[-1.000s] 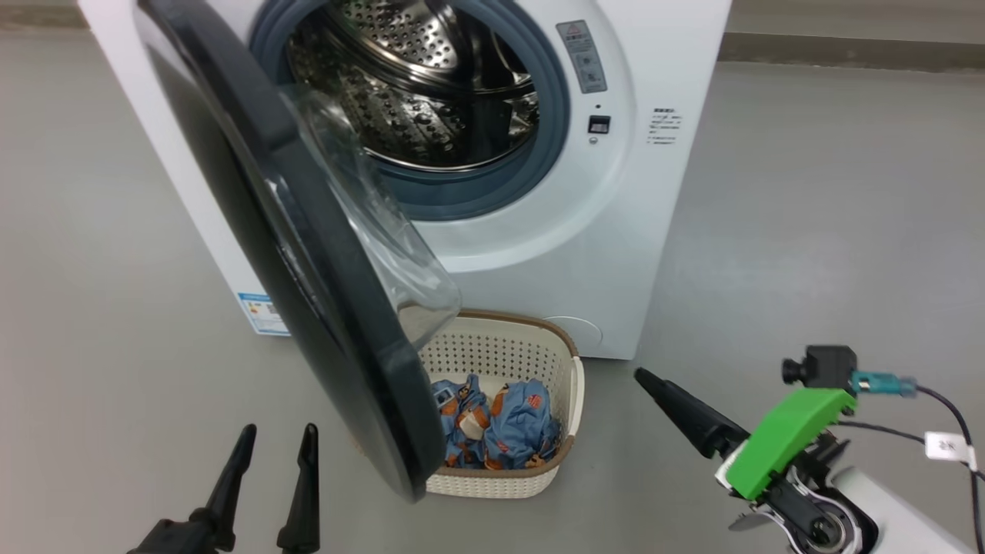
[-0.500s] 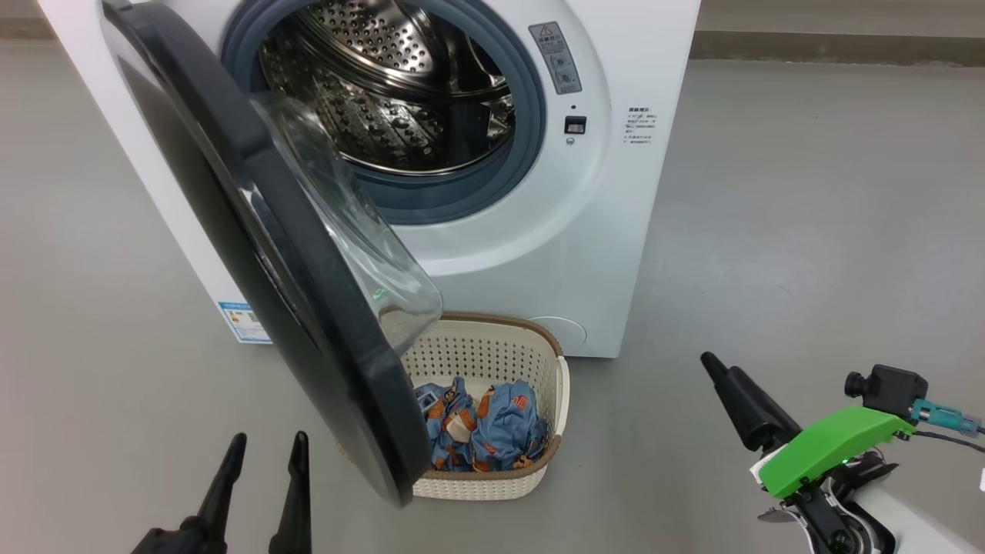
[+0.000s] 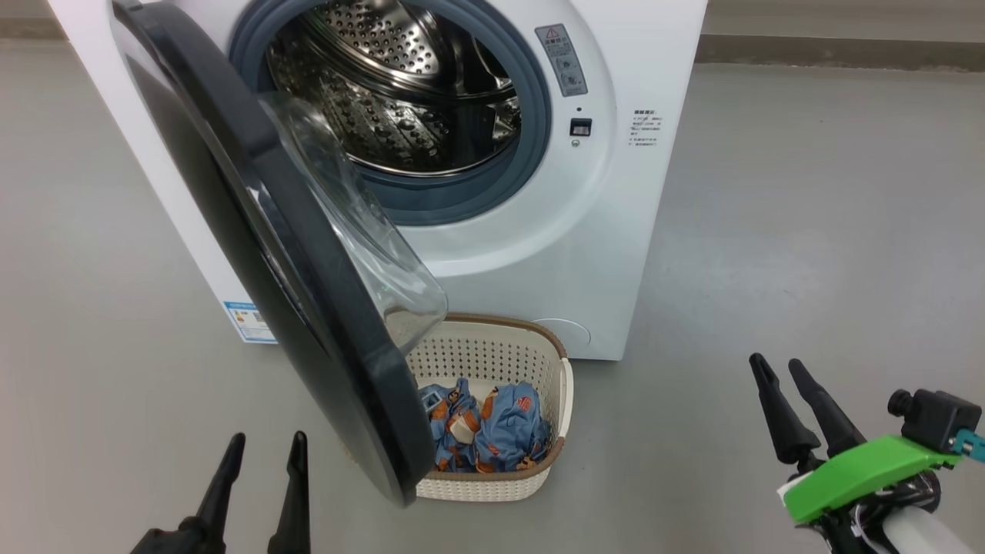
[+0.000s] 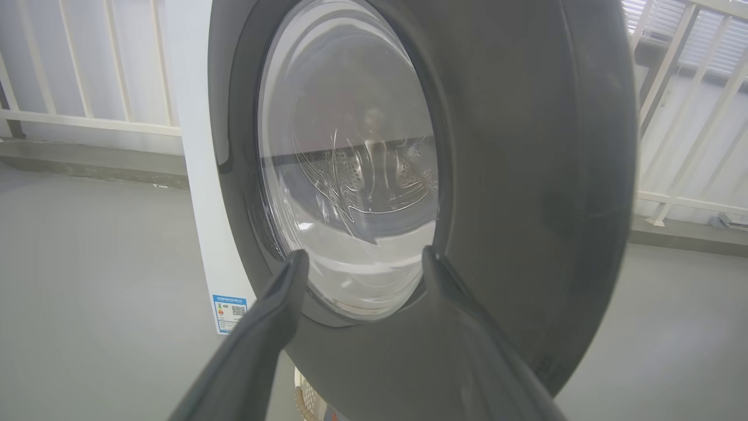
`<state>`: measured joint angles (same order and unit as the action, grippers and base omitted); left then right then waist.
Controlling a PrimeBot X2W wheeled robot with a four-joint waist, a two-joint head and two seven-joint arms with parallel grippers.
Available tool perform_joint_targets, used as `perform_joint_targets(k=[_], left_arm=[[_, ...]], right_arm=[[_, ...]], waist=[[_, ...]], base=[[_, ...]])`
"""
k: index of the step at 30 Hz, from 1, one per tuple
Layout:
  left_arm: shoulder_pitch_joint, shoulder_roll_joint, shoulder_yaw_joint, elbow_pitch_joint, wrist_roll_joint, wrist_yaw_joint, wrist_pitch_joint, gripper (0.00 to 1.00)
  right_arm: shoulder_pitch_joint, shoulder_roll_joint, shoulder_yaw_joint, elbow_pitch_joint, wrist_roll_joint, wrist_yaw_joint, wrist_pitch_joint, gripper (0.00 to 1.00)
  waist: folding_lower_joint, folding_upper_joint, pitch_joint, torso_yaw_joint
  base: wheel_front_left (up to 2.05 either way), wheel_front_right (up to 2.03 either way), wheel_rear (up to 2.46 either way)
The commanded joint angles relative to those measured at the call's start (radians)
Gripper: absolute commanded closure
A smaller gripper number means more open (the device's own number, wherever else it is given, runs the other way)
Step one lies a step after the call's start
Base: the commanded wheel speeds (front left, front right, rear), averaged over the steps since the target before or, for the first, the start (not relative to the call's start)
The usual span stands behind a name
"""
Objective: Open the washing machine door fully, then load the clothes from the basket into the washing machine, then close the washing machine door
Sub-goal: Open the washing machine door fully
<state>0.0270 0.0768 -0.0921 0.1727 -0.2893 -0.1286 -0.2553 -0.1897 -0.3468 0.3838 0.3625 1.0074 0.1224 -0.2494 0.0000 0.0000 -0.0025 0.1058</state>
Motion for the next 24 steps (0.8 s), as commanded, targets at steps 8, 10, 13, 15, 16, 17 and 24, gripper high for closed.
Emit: perform_joint_targets(k=[8,10,13,15,16,17,24], left_arm=[[-0.013,0.011,0.032,-0.032,0.004,-0.002,-0.006,0.00],[-0.014,0.011,0.030,-0.032,0.003,-0.002,-0.006,0.00],[-0.014,0.010,0.028,-0.033,0.004,-0.002,-0.006,0.00],[-0.015,0.009,0.028,-0.033,0.004,-0.002,-0.006,0.00],[-0.015,0.009,0.028,-0.033,0.005,-0.002,-0.006,0.00],[-0.016,0.009,0.029,-0.033,0.005,-0.002,-0.006,0.00],[-0.021,0.008,0.031,-0.029,0.003,-0.002,-0.006,0.00]], right_arm=[[0.095,0.062,-0.148,-0.087,-0.231,0.008,-0.012,0.00],[0.117,0.080,-0.177,-0.100,-0.270,0.008,-0.012,0.00],[0.145,0.103,-0.219,-0.110,-0.314,0.008,-0.012,0.00],[0.161,0.117,-0.241,-0.115,-0.337,0.008,-0.012,0.00],[0.169,0.125,-0.250,-0.111,-0.341,0.008,-0.012,0.00],[0.175,0.133,-0.257,-0.108,-0.341,0.008,-0.012,0.00],[0.193,0.148,-0.271,-0.094,-0.356,0.008,-0.012,0.00]], waist=[[0.0000,0.0000,-0.002,0.004],[0.0000,0.0000,-0.001,0.007],[0.0000,0.0000,0.000,0.010],[0.0000,0.0000,0.001,0.012],[0.0000,0.0000,0.001,0.013],[0.0000,0.0000,0.002,0.014],[0.0000,0.0000,0.008,0.020]], base=[[0.00,0.00,0.00],[0.00,0.00,0.00],[0.00,0.00,0.00],[0.00,0.00,0.00],[0.00,0.00,0.00],[0.00,0.00,0.00],[0.00,0.00,0.00]])
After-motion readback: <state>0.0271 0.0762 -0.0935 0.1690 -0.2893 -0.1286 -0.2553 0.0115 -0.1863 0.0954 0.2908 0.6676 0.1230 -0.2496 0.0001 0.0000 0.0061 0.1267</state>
